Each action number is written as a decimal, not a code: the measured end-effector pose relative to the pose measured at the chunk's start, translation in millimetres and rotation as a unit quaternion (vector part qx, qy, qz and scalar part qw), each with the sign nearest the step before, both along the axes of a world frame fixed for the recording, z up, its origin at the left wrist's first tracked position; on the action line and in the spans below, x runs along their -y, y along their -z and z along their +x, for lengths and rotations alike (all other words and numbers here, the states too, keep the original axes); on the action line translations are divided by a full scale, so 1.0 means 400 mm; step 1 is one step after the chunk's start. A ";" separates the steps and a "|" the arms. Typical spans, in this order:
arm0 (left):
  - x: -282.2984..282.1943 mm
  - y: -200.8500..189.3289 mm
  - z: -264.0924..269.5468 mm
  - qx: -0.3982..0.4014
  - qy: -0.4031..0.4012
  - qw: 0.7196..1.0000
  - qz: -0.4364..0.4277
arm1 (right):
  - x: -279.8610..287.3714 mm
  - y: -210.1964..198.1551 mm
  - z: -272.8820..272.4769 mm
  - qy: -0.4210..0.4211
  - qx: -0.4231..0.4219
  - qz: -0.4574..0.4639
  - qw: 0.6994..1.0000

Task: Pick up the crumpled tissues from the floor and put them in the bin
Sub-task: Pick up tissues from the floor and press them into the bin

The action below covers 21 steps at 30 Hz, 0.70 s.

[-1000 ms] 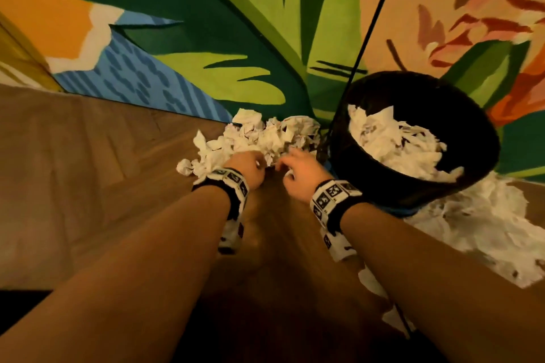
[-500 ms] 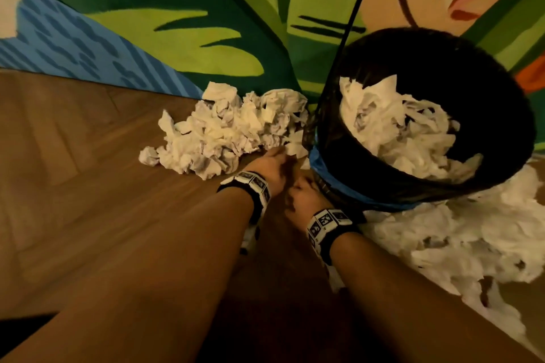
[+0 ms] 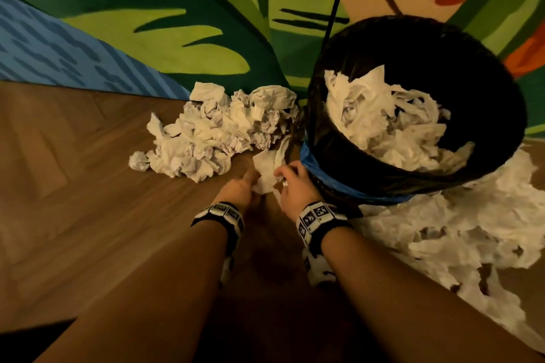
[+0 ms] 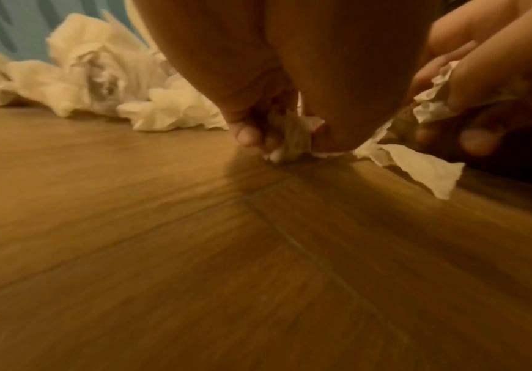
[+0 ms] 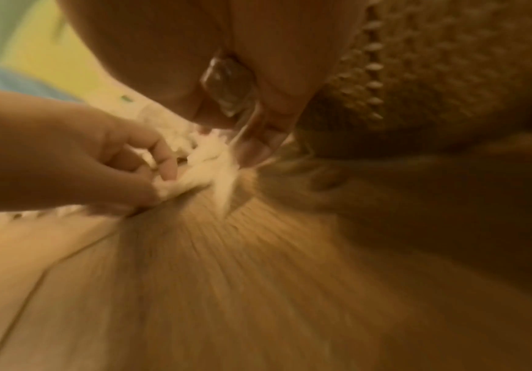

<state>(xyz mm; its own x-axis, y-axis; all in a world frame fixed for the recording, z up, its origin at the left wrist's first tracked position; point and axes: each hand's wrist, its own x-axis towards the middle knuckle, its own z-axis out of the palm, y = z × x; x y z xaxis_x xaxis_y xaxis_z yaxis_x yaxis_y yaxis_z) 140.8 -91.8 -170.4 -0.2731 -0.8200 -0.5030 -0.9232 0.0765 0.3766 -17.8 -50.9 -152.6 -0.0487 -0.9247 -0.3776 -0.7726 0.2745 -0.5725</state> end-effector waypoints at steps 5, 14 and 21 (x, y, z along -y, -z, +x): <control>-0.025 0.010 0.039 -0.012 0.002 0.999 -0.032 | 0.029 0.026 0.005 -0.078 -0.044 0.018 0.996; -0.016 -0.007 0.060 -0.083 -0.130 0.987 -0.045 | 0.013 0.075 0.000 -0.156 -0.107 0.004 0.982; -0.028 0.004 0.071 -0.081 -0.132 0.987 0.039 | 0.027 0.051 0.039 -0.185 -0.040 -0.018 0.982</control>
